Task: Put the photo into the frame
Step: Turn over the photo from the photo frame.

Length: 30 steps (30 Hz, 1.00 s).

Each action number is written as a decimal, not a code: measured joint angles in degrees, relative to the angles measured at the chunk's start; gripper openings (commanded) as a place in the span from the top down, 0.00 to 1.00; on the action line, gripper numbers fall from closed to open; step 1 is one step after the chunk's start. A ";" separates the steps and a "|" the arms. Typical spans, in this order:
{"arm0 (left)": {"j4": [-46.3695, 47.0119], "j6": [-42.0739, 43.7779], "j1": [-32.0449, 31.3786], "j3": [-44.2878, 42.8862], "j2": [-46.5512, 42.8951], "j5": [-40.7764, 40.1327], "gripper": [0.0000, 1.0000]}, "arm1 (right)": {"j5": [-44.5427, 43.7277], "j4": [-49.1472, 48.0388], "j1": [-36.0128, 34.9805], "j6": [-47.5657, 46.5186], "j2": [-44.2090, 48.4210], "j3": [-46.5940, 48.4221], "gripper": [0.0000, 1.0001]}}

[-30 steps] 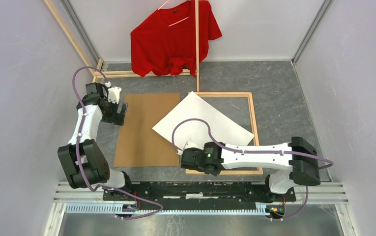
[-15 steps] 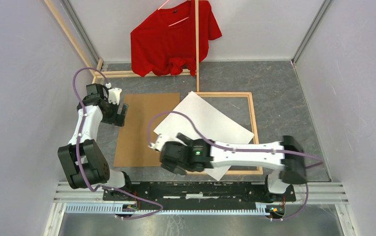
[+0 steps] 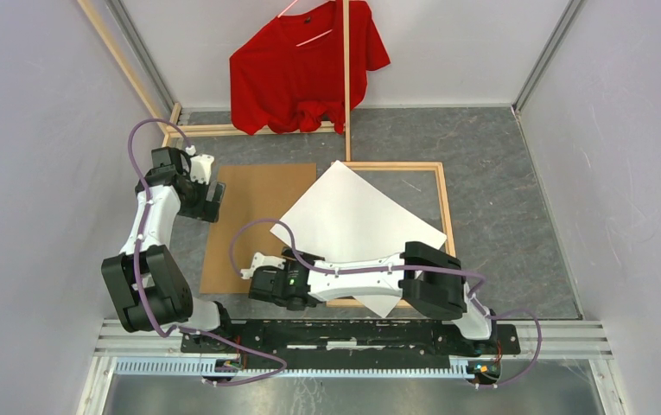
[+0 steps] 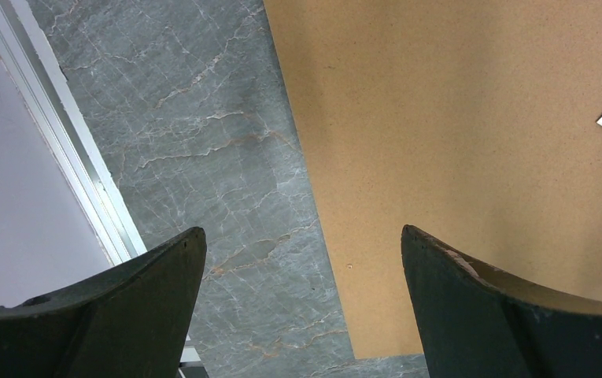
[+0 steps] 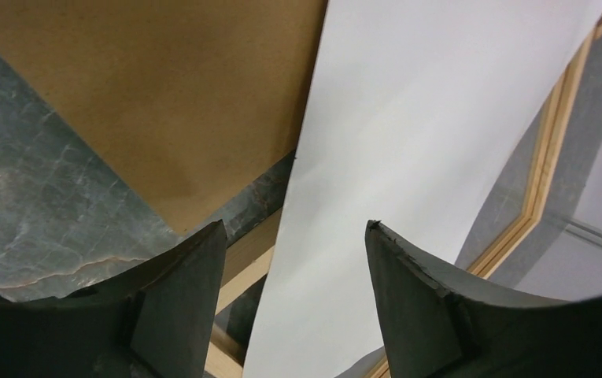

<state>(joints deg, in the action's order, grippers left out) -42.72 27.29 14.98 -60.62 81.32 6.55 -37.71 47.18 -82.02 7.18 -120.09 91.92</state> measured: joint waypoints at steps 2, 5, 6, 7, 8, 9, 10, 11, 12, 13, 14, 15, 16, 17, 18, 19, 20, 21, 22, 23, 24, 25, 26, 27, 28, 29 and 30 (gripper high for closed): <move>0.00 0.00 0.00 -0.02 0.00 0.00 0.00 | -1.68 -0.42 0.00 -0.46 0.00 0.00 0.32; -0.02 0.00 0.00 -0.02 0.00 -0.02 0.00 | -3.08 -1.38 0.07 -0.96 -0.02 0.00 0.33; -0.02 0.00 0.00 -0.04 0.00 -0.02 0.00 | -3.32 -1.62 0.09 -1.07 -0.02 -0.02 0.33; -0.02 0.00 0.00 -0.07 0.00 -0.02 0.00 | -3.50 -2.12 0.24 -1.11 -0.02 -0.13 0.34; -0.04 0.00 0.00 -0.09 0.00 -0.02 0.00 | -3.54 -2.62 0.42 -1.11 -0.02 -0.37 0.35; -0.09 0.00 0.00 -0.13 0.00 -0.02 0.00 | -3.54 -3.02 0.44 -1.14 -0.02 -0.63 0.35; -0.20 0.00 0.00 -0.22 0.00 -0.02 0.00 | -3.52 -3.30 0.46 -1.11 -0.02 -0.98 0.35; -0.33 0.00 0.00 -0.35 0.00 -0.02 0.00 | -3.54 -3.50 0.50 -1.11 -0.07 -1.38 0.35; -0.39 0.00 0.00 -0.48 0.00 -0.02 0.00 | -3.52 -3.50 0.52 -1.11 -0.11 -1.60 0.35; -0.42 0.00 0.00 -0.61 0.00 -0.04 0.00 | -3.50 -3.56 0.55 -1.09 -0.20 -1.79 0.35; -0.44 0.00 0.00 -0.70 0.00 -0.04 0.00 | -3.50 -3.58 0.57 -1.07 -0.35 -1.92 0.35; -0.44 0.00 0.00 -0.76 0.00 -0.04 0.00 | -3.52 -3.78 0.61 -1.07 -0.52 -2.12 0.35; -0.46 0.00 0.00 -0.87 0.00 -0.07 0.00 | -3.52 -3.91 0.66 -1.05 -0.66 -2.51 0.35; -0.46 0.00 0.00 -0.94 0.00 -0.07 0.00 | -3.54 -3.96 0.70 -1.05 -0.74 -2.86 0.35; -0.46 0.00 0.00 -0.98 0.00 -0.07 0.00 | -3.52 -3.98 0.74 -1.05 -0.83 -3.43 0.35; -0.46 0.00 0.00 -1.03 0.00 -0.07 0.00 | -3.52 -3.89 0.79 -1.03 -0.94 -3.87 0.35; -0.44 0.00 0.00 -1.05 0.00 -0.07 0.00 | -3.52 -3.82 0.83 -1.01 -1.07 -4.20 0.35; -0.46 0.00 0.00 -1.09 0.00 -0.07 0.00 | -3.52 -3.82 0.87 -0.94 -1.25 -4.55 0.35; -0.46 0.00 0.00 -1.14 0.00 -0.07 0.00 | -3.54 -3.82 0.92 -0.90 -1.40 -4.85 0.35; -0.46 0.00 0.00 -1.20 0.00 -0.07 0.00 | -3.58 -3.87 0.96 -0.85 -1.53 -5.18 0.36; -0.46 0.00 0.00 -1.27 0.00 -0.07 0.00 | -4.04 -3.76 0.98 -0.90 -1.64 -5.42 0.38; -0.46 0.00 0.00 -1.31 0.00 -0.07 0.00 | -4.42 -3.76 1.03 -0.87 -1.64 -5.55 0.40; -0.46 0.00 0.00 -1.36 0.02 -0.07 0.00 | -4.63 -3.85 1.11 -0.85 -1.64 -5.55 0.42; -0.46 0.00 0.00 -1.36 0.04 -0.04 0.00 | -4.74 -3.89 1.18 -0.87 -1.68 -5.55 0.44; -0.46 0.00 0.00 -1.38 0.04 -0.07 0.00 | -4.92 -3.96 1.29 -0.87 -1.70 -5.60 0.45; -0.46 0.00 0.00 -1.38 0.07 -0.07 0.00 | -5.01 -4.11 1.42 -0.85 -1.70 -5.70 0.45; -0.46 0.00 0.00 -1.38 0.07 -0.07 0.00 | -5.09 -4.42 1.53 -0.87 -1.73 -5.90 0.46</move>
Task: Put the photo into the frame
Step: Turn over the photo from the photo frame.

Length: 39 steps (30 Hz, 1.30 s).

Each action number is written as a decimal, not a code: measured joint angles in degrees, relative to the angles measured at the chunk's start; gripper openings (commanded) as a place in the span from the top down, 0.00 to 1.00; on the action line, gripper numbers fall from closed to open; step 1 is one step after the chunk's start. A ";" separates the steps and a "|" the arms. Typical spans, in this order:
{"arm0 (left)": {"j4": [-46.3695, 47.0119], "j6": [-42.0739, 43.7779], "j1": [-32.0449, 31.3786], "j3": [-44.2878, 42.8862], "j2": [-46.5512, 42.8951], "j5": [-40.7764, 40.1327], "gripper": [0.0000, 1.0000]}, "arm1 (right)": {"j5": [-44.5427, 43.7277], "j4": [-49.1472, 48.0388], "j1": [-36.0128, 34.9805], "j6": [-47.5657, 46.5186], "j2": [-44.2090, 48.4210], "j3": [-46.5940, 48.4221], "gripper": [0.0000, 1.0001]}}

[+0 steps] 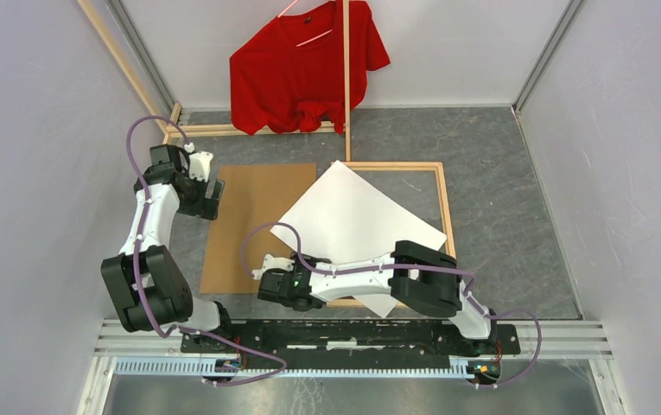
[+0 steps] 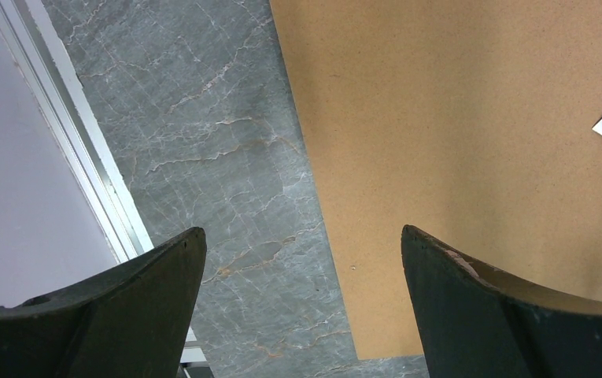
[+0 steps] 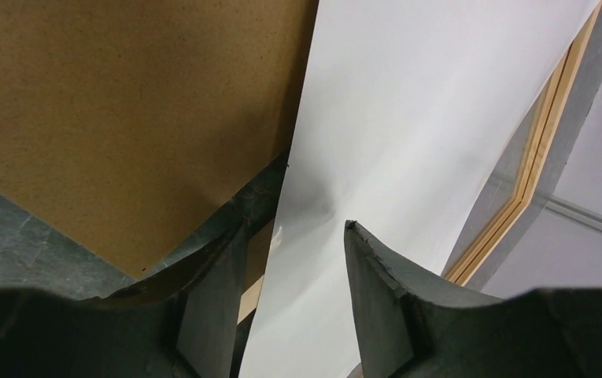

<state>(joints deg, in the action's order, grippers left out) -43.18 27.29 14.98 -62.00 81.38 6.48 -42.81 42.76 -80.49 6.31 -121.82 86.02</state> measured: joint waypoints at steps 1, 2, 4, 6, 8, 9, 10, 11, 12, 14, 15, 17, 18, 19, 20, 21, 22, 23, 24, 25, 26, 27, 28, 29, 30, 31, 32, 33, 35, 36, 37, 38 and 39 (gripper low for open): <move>0.00 0.00 0.00 0.00 0.00 0.00 0.00 | -0.02 -0.26 0.13 -0.02 0.00 -0.22 0.48; 0.00 0.00 0.00 0.00 0.00 0.00 0.00 | -0.02 -0.46 0.22 -0.04 -0.02 -0.44 0.50; 0.00 0.00 0.00 -0.13 0.00 -0.02 0.00 | -0.17 -0.70 0.31 -0.24 -0.07 -0.70 0.54; 0.00 0.00 0.00 -0.31 0.02 -0.04 0.00 | -0.48 -1.29 0.37 -0.33 -0.26 -0.76 0.58; 0.00 0.00 0.00 -0.33 0.02 -0.07 0.00 | -0.94 -2.01 0.42 -0.46 -0.50 -0.76 0.64; 0.00 0.00 0.00 -0.33 0.02 -0.07 0.00 | -1.11 -2.32 0.42 -0.52 -0.68 -0.76 0.65; 0.00 0.00 0.00 -0.33 0.04 -0.04 0.00 | -1.31 -2.49 0.42 -0.61 -0.87 -0.74 0.67; 0.00 0.00 0.00 -0.33 0.07 -0.07 0.00 | -1.66 -2.54 0.42 -0.68 -1.07 -0.63 0.69; 0.00 0.00 0.00 -0.33 0.09 -0.07 0.00 | -2.14 -2.51 0.42 -0.68 -1.27 -0.42 0.72; 0.00 0.00 0.00 -0.33 0.11 -0.07 0.00 | -3.02 -2.43 0.42 -0.81 -1.84 1.03 0.75; 0.00 0.00 0.00 -0.33 0.11 -0.07 0.00 | -3.17 -2.47 0.42 -0.87 -1.90 1.31 0.76; 0.00 0.00 0.00 -0.33 0.11 -0.07 0.00 | -3.87 -2.43 0.42 -1.18 -1.99 2.54 0.81; 0.00 0.00 0.00 -0.33 0.11 -0.07 0.00 | -4.20 -2.43 0.42 -1.33 -1.97 3.21 0.83; 0.00 0.00 0.00 -0.33 0.11 -0.07 0.00 | -4.44 -2.47 0.42 -1.44 -1.99 3.85 0.84; 0.00 0.00 0.00 -0.33 0.11 -0.07 0.00 | -4.81 -2.58 0.46 -1.49 -1.97 4.52 0.84; 0.00 0.00 0.00 -0.33 0.11 -0.07 0.00 | -5.09 -2.67 0.55 -1.53 -1.97 5.01 0.84; 0.00 0.00 0.00 -0.33 0.11 -0.07 0.00 | -5.33 -2.73 0.63 -1.53 -1.97 5.38 0.85; 0.00 0.00 0.00 -0.33 0.11 -0.07 0.00 | -5.53 -2.64 0.70 -1.46 -1.97 5.73 0.86; 0.00 0.00 0.00 -0.33 0.11 -0.07 0.00 | -5.57 -2.49 0.76 -1.33 -1.97 6.03 0.87; 0.00 0.00 0.00 -0.33 0.11 -0.07 0.00 | -5.62 -2.01 0.90 -1.03 -1.97 6.47 0.89; 0.00 0.00 0.00 -0.33 0.11 -0.07 0.00 | -5.57 -1.22 1.11 -0.31 -1.97 7.06 0.93; 0.00 0.00 0.00 -0.33 0.11 -0.07 0.00 | -5.49 -0.72 1.38 0.22 -1.97 7.52 0.97; 0.00 0.00 0.00 -0.33 0.11 -0.04 0.00 | -4.87 0.11 1.86 1.31 -1.97 8.28 1.00; 0.00 0.00 0.00 -0.33 0.11 -0.04 0.00 | -4.11 0.50 2.45 2.32 -1.88 8.79 1.00; -0.02 0.00 0.00 -0.33 0.11 -0.04 0.00 | -2.97 0.57 3.23 3.39 -1.51 8.94 1.00; -0.02 0.00 0.00 -0.33 0.11 -0.04 0.00 | -1.66 0.72 4.15 4.52 -0.98 8.94 1.00; -0.04 0.00 0.00 -0.33 0.11 -0.02 0.00 | -0.20 0.68 5.22 5.79 -0.35 8.90 1.00; -0.07 0.00 0.00 -0.33 0.11 -0.02 0.00 | 1.53 0.57 6.36 7.15 0.46 8.87 1.00; -0.13 0.00 0.00 -0.33 0.11 0.00 0.00 | 5.11 0.04 8.63 10.05 2.47 8.76 1.00; -0.22 0.00 0.00 -0.33 0.11 0.00 0.00 | 6.69 -0.28 9.51 11.54 3.50 8.76 1.00; -0.26 0.00 0.00 -0.33 0.11 0.00 0.00 | 8.31 -0.72 10.56 13.46 4.68 8.76 1.00; -0.26 0.00 0.00 -0.33 0.11 0.00 0.00 | 9.44 -1.09 11.39 15.41 5.62 8.76 1.00; -0.31 0.00 0.00 -0.33 0.11 0.00 0.00 | 10.97 -1.40 12.55 18.29 6.84 8.76 1.00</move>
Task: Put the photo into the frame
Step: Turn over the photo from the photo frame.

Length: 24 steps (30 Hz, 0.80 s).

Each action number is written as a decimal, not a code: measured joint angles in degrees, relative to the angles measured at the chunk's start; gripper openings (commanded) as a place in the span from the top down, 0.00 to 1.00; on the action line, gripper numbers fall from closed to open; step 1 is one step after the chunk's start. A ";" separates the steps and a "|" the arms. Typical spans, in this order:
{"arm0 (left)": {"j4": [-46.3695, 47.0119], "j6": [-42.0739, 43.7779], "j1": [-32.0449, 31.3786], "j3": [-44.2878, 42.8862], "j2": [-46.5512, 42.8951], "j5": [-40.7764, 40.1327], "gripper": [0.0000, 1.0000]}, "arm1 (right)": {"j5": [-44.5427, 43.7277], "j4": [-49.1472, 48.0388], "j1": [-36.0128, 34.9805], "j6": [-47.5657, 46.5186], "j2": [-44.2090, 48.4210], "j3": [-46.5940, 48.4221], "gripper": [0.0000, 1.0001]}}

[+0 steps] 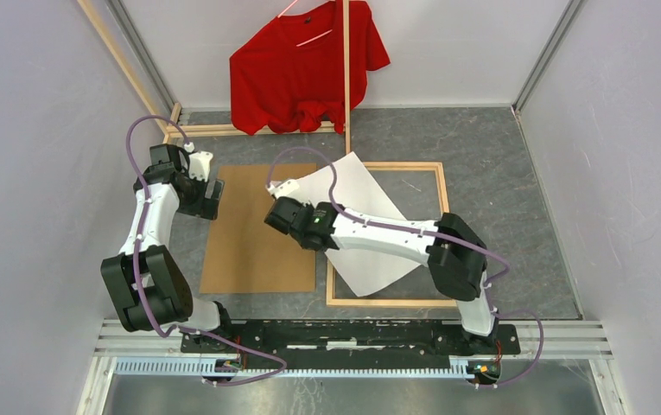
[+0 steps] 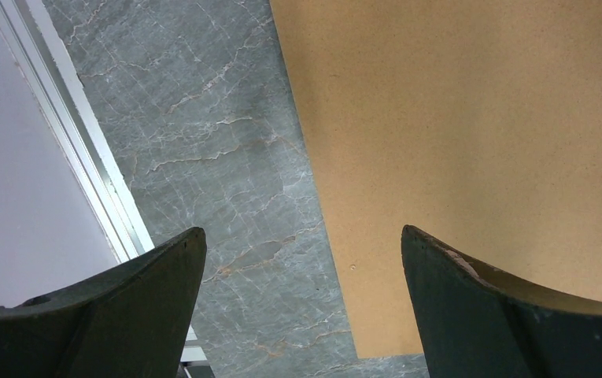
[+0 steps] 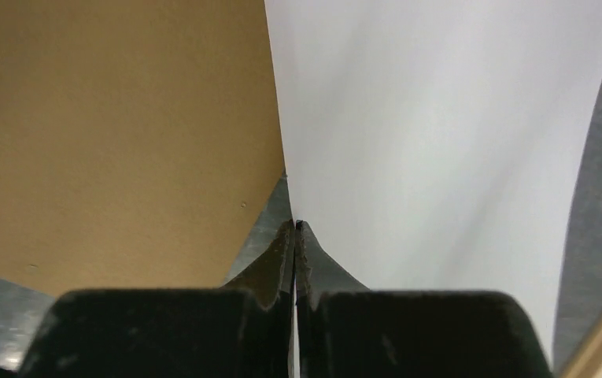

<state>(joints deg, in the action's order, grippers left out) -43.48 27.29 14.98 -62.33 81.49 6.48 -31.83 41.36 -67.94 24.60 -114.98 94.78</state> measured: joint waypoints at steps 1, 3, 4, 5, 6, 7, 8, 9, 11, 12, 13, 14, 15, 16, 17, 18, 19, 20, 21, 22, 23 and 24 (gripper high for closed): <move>-0.02 0.00 0.00 0.00 0.00 0.00 0.00 | 0.85 -0.13 0.63 2.12 0.66 0.00 1.00; -0.15 0.00 0.00 0.00 -0.02 0.07 0.00 | 2.56 -0.37 1.62 6.56 1.60 -0.02 1.00; -0.17 0.00 0.00 0.00 -0.02 0.11 0.00 | 3.43 -0.85 1.97 8.72 1.97 -0.26 1.00; -0.17 0.00 0.00 0.00 -0.02 0.13 0.00 | 4.28 -1.95 2.23 10.75 2.58 -1.25 1.00; -0.17 0.00 0.00 0.00 -0.02 0.15 0.00 | 4.92 -2.60 2.40 12.57 3.30 -2.32 1.00; -0.20 0.00 0.00 0.00 -0.02 0.15 0.00 | 5.29 -3.23 2.51 14.51 4.11 -3.63 1.00; -0.20 0.00 0.00 0.00 -0.02 0.17 0.00 | 5.49 -3.41 2.71 16.72 4.85 -4.74 1.00; -0.22 0.00 0.00 0.00 -0.02 0.20 0.00 | 5.46 -3.34 2.82 17.97 5.07 -4.98 1.00; -0.24 0.00 0.00 0.00 -0.04 0.22 0.00 | 4.81 -3.08 2.97 21.35 5.14 -4.90 1.00; -0.24 0.00 0.00 0.00 -0.04 0.24 0.00 | 4.35 -2.73 2.97 22.69 5.14 -4.72 1.00; -0.31 0.00 0.00 0.00 -0.04 0.26 0.00 | 3.61 -1.73 2.99 24.13 5.05 -4.09 1.00; -0.37 0.00 0.00 0.00 -0.09 0.31 0.00 | 2.71 -0.72 3.04 25.46 4.83 -3.17 1.00; -0.39 0.00 0.00 0.00 -0.11 0.35 0.00 | 1.70 0.22 3.06 26.73 4.57 -2.12 1.00; -0.46 0.00 0.00 0.00 -0.17 0.42 0.00 | 0.33 1.18 3.10 28.44 4.28 -0.83 1.00; -0.52 0.00 0.00 0.00 -0.22 0.57 0.00 | -0.70 1.55 3.13 29.57 4.24 -0.31 1.00; -0.59 0.00 0.00 0.00 -0.26 0.72 0.00 | -1.95 1.90 3.13 30.82 4.24 -0.02 1.00; -0.61 0.00 0.00 0.00 -0.31 0.79 0.00 | -3.61 2.54 3.15 32.22 4.24 0.15 1.00; -0.61 0.00 0.00 0.00 -0.35 0.98 0.00 | -4.70 2.95 3.19 33.07 4.24 0.15 1.00; -0.61 0.00 0.00 0.00 -0.39 1.11 0.00 | -5.86 3.69 3.30 33.92 4.24 0.15 1.00; -0.63 0.00 0.00 0.00 -0.44 1.18 0.00 | -6.93 4.46 3.48 34.58 4.24 0.15 1.00; -0.63 0.00 0.00 0.00 -0.48 1.18 0.00 | -7.91 5.03 3.69 34.97 4.24 0.15 1.00; -0.66 0.00 0.00 0.00 -0.55 1.18 0.00 | -8.63 5.35 3.93 35.17 4.24 0.15 1.00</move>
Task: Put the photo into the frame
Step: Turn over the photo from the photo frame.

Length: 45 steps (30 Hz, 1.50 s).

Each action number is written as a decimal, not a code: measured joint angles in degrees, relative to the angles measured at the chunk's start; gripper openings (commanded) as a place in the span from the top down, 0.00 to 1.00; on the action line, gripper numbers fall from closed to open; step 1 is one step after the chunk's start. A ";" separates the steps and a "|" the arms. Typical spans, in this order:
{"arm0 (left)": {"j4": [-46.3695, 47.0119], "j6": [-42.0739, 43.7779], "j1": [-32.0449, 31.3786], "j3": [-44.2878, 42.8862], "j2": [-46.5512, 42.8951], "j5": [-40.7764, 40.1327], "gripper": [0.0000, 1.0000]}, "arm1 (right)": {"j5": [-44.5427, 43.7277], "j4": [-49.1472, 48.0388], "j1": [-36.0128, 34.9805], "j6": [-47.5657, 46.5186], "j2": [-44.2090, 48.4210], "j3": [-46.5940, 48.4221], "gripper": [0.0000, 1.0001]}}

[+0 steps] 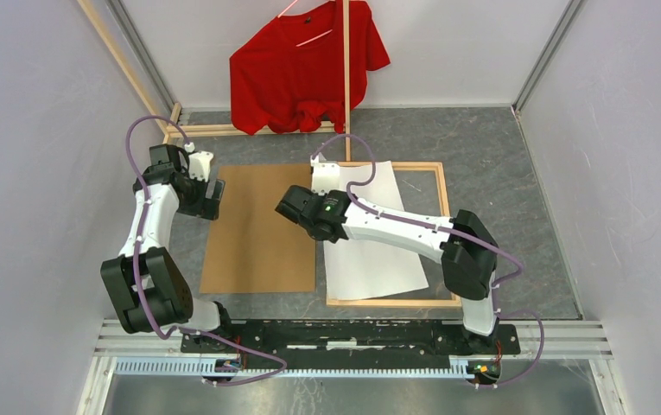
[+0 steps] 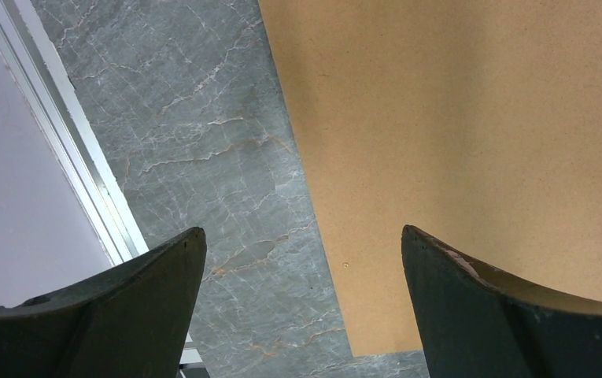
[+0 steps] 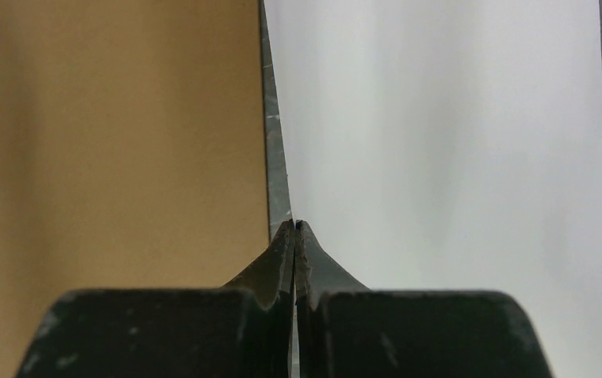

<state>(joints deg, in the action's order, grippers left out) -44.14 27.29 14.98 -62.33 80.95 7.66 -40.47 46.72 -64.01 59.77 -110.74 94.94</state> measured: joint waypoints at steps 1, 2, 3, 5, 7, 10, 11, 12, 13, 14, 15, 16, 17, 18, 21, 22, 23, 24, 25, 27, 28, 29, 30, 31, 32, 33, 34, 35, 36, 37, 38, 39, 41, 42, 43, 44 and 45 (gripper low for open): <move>0.00 0.00 0.00 0.00 -0.02 0.00 0.00 | -0.66 0.31 0.26 0.04 0.00 -0.04 1.00; 0.00 0.00 0.00 0.00 -0.02 0.00 0.00 | -1.27 0.66 0.59 0.04 0.00 -0.17 1.00; -0.02 0.00 0.00 0.00 -0.02 0.00 0.00 | -1.97 0.87 0.83 0.04 0.00 -0.37 1.00; -0.04 0.00 0.00 0.00 -0.02 0.00 0.00 | -3.23 1.01 1.25 0.50 0.26 -1.81 1.00; -0.07 0.00 0.00 0.00 -0.02 0.02 0.00 | -3.82 1.33 1.64 1.09 0.59 -3.61 1.00; -0.07 0.00 0.00 0.00 -0.02 0.07 0.00 | -4.72 2.16 2.40 1.81 0.72 -5.11 1.00; -0.09 0.00 0.00 0.00 -0.02 0.07 0.00 | -4.85 2.43 2.73 1.95 0.76 -5.31 1.00; -0.09 0.00 0.00 0.00 -0.02 0.07 0.00 | -4.90 2.62 3.04 2.01 0.85 -5.40 1.00; -0.07 0.00 0.00 0.00 -0.02 0.07 0.00 | -4.90 2.84 3.37 2.12 1.01 -5.53 1.00; -0.07 0.00 0.00 0.00 -0.02 0.07 0.00 | -4.90 3.15 3.72 2.27 1.20 -5.66 1.00; -0.09 0.00 0.00 0.00 -0.02 0.07 0.00 | -4.92 3.37 4.15 2.60 1.51 -5.95 1.00; -0.09 0.00 0.00 0.00 -0.02 0.07 0.00 | -4.92 3.41 4.59 2.95 1.90 -6.38 1.00; -0.09 0.00 0.00 0.00 -0.02 0.07 0.00 | -4.92 3.41 4.98 3.26 2.34 -6.91 1.00; -0.09 0.00 0.00 0.00 -0.02 0.07 0.00 | -4.92 3.45 5.44 3.69 2.97 -7.69 1.00; -0.09 0.00 0.00 0.00 -0.02 0.07 0.00 | -5.18 3.89 6.34 4.74 4.02 -8.31 1.00; -0.09 0.00 0.00 0.00 -0.02 0.07 0.00 | -5.29 3.89 6.67 5.05 4.22 -8.31 1.00; -0.09 0.00 0.00 0.00 -0.02 0.07 0.00 | -5.33 3.89 6.88 5.38 4.39 -8.31 1.00; -0.09 0.00 0.00 0.00 -0.02 0.07 0.00 | -5.35 3.93 7.15 5.55 4.42 -8.31 1.00; -0.09 0.00 0.00 0.00 -0.02 0.07 0.00 | -5.35 3.93 7.28 5.64 4.42 -8.31 1.00; -0.07 0.00 0.00 0.00 -0.02 0.07 0.00 | -5.33 4.02 7.41 5.84 4.42 -8.31 1.00; -0.09 0.00 0.00 0.00 -0.02 0.07 0.00 | -5.35 3.98 7.41 5.88 4.42 -8.31 1.00; -0.09 0.00 0.00 0.00 0.00 0.07 0.00 | -5.33 4.00 7.41 5.88 4.42 -8.31 1.00; -0.09 0.00 0.00 0.00 0.00 0.07 0.00 | -5.31 4.00 7.41 5.86 4.42 -8.31 1.00; -0.09 0.00 0.00 0.00 0.00 0.07 0.00 | -5.31 3.96 7.41 5.77 4.42 -8.31 1.00; -0.09 0.00 0.00 0.00 0.00 0.07 0.00 | -5.31 3.80 7.41 5.55 4.42 -8.35 1.00; -0.09 0.00 0.00 0.00 0.00 0.07 0.00 | -5.29 3.58 7.41 5.40 4.42 -8.48 1.00; -0.09 0.02 0.00 0.00 0.00 0.07 0.00 | -5.25 3.02 7.41 4.85 4.42 -8.96 1.00; -0.09 0.00 0.00 0.00 0.00 0.07 0.00 | -5.22 2.73 7.39 4.50 4.42 -9.33 1.00; -0.07 0.00 0.00 0.00 0.00 0.07 0.00 | -5.11 2.43 7.39 4.17 4.42 -9.86 1.00; -0.07 0.02 0.00 0.00 0.02 0.07 0.00 | -4.98 1.92 7.39 3.41 4.42 -10.56 1.00; -0.09 0.00 0.00 0.00 0.02 0.07 0.00 | -4.85 1.55 7.39 2.78 4.42 -11.23 1.00; -0.09 0.02 0.00 0.00 0.04 0.07 0.00 | -4.81 1.31 7.41 2.25 4.42 -11.74 1.00; -0.09 0.02 0.00 0.00 0.07 0.07 0.00 | -4.68 0.61 7.39 0.87 4.42 -12.57 1.00; -0.07 0.00 0.00 0.00 0.07 0.07 0.00 | -4.66 0.24 7.39 0.37 4.44 -12.79 1.00; -0.09 0.02 0.00 0.00 0.07 0.07 0.00 | -4.61 -0.17 7.39 -0.11 4.44 -12.98 1.00; -0.09 0.02 0.00 0.00 0.09 0.07 0.00 | -4.55 -0.79 7.39 -0.72 4.50 -13.25 1.00; -0.09 0.00 0.00 0.00 0.09 0.07 0.00 | -4.48 -0.98 7.39 -1.11 4.52 -13.35 1.00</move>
<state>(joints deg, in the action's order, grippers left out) -44.23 27.29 14.98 -62.33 81.03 7.73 -44.95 45.74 -56.62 58.65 -106.21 81.58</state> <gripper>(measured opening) 0.996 0.004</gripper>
